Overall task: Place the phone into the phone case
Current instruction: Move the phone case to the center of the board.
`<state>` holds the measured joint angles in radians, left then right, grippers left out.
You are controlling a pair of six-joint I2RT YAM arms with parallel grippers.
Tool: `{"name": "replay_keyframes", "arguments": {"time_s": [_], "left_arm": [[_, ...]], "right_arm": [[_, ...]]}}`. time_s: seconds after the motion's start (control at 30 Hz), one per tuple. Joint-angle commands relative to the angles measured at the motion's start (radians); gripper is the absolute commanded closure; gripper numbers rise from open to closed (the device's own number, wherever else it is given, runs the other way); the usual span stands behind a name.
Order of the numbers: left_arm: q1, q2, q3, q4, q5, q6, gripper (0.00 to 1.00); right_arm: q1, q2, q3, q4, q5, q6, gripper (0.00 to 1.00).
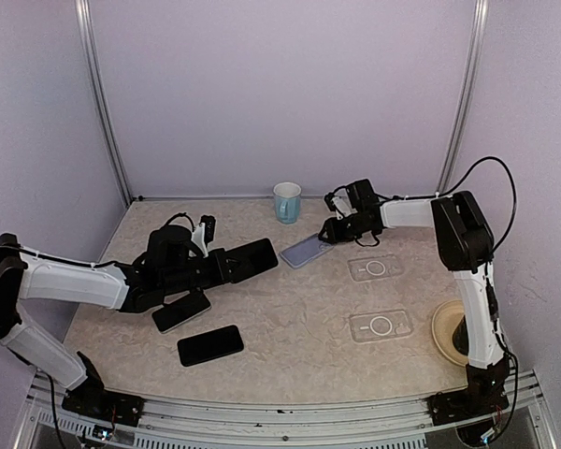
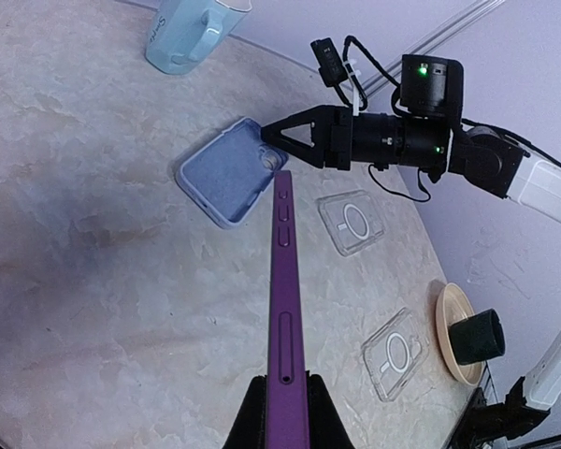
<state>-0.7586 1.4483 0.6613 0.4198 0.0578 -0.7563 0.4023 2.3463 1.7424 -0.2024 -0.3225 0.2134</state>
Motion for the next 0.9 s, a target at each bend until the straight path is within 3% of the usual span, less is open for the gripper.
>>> {"name": "replay_keyframes", "arguments": {"time_s": [0.0, 0.13, 0.33, 0.57, 0.87], "left_arm": [[0.005, -0.037, 0.0, 0.034, -0.025, 0.006, 1.0], [0.005, -0.041, 0.001, 0.033, -0.031, 0.008, 1.0], [0.007, -0.043, 0.006, 0.027, -0.044, 0.003, 1.0], [0.011, -0.043, 0.006, 0.007, -0.083, -0.011, 1.0], [0.019, -0.032, -0.02, -0.01, -0.134, -0.04, 1.0]], "right_arm": [[-0.008, 0.026, 0.033, -0.023, 0.019, -0.019, 0.69], [-0.01, 0.039, 0.046, -0.034, 0.018, -0.026, 0.74], [-0.01, 0.036, 0.025, -0.029, -0.014, -0.027, 0.92], [0.002, -0.034, -0.082, 0.004, -0.039, 0.008, 1.0], [0.091, -0.216, -0.311, 0.069, 0.052, 0.088, 1.0]]}}
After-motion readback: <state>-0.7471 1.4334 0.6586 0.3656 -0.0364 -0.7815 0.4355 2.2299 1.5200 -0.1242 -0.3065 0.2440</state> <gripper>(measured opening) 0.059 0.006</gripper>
